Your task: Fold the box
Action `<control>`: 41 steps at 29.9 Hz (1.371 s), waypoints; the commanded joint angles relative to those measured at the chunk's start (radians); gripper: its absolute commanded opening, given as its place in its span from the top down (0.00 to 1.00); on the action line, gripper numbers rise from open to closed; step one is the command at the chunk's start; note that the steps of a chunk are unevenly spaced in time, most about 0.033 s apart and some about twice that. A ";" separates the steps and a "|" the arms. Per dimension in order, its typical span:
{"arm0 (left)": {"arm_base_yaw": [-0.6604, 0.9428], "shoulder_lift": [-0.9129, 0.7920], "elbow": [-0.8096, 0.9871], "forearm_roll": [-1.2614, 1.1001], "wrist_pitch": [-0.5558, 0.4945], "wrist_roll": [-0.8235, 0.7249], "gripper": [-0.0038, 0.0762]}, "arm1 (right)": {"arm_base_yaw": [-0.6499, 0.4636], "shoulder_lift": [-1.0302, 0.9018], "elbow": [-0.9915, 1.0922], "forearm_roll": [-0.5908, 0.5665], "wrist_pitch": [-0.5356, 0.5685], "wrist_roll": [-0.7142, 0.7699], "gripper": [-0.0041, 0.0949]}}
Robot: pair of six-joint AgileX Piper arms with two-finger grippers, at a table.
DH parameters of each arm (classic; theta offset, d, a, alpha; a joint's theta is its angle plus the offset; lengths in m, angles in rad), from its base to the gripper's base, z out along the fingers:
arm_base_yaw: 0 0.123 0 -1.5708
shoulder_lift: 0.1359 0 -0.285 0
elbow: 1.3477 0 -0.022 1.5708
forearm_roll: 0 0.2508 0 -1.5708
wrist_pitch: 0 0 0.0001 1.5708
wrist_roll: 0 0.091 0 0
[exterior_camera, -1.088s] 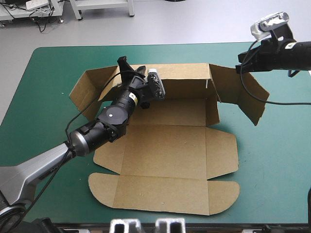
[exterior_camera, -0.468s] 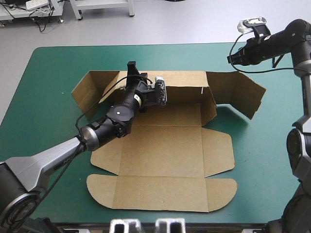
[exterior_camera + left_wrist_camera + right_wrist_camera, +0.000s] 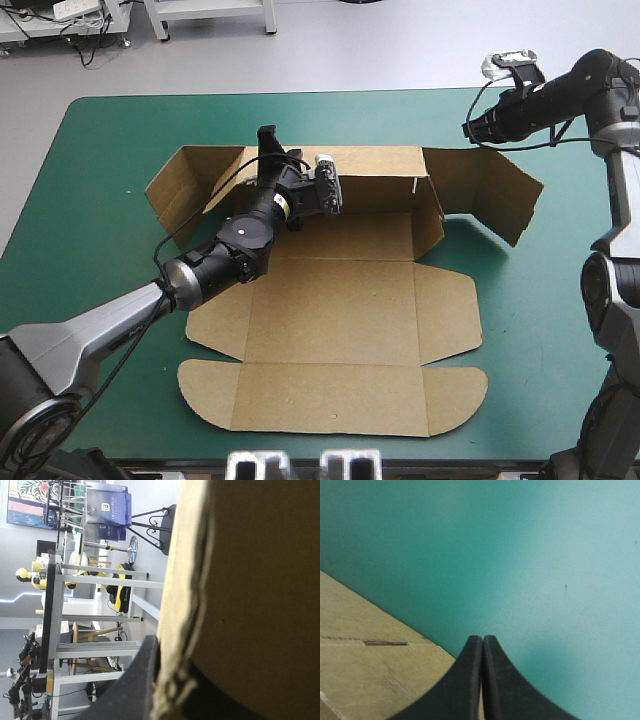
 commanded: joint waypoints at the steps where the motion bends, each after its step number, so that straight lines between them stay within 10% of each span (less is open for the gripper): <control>1: 0.000 -0.055 -0.029 0.021 0.000 -0.028 0.96 | 0.004 -0.050 -0.026 0.042 0.025 -0.001 0.98; 18: 0.070 -0.055 -0.029 -0.013 -0.075 -0.016 0.95 | 0.058 -0.257 0.227 0.013 0.026 -0.007 0.98; 28: 0.070 -0.055 -0.029 -0.011 -0.079 -0.018 0.95 | 0.070 -0.307 0.389 0.181 0.025 -0.148 0.98; 41: 0.070 -0.055 -0.029 -0.031 -0.075 0.043 0.94 | -0.015 -0.505 0.893 0.547 -0.208 -0.692 0.98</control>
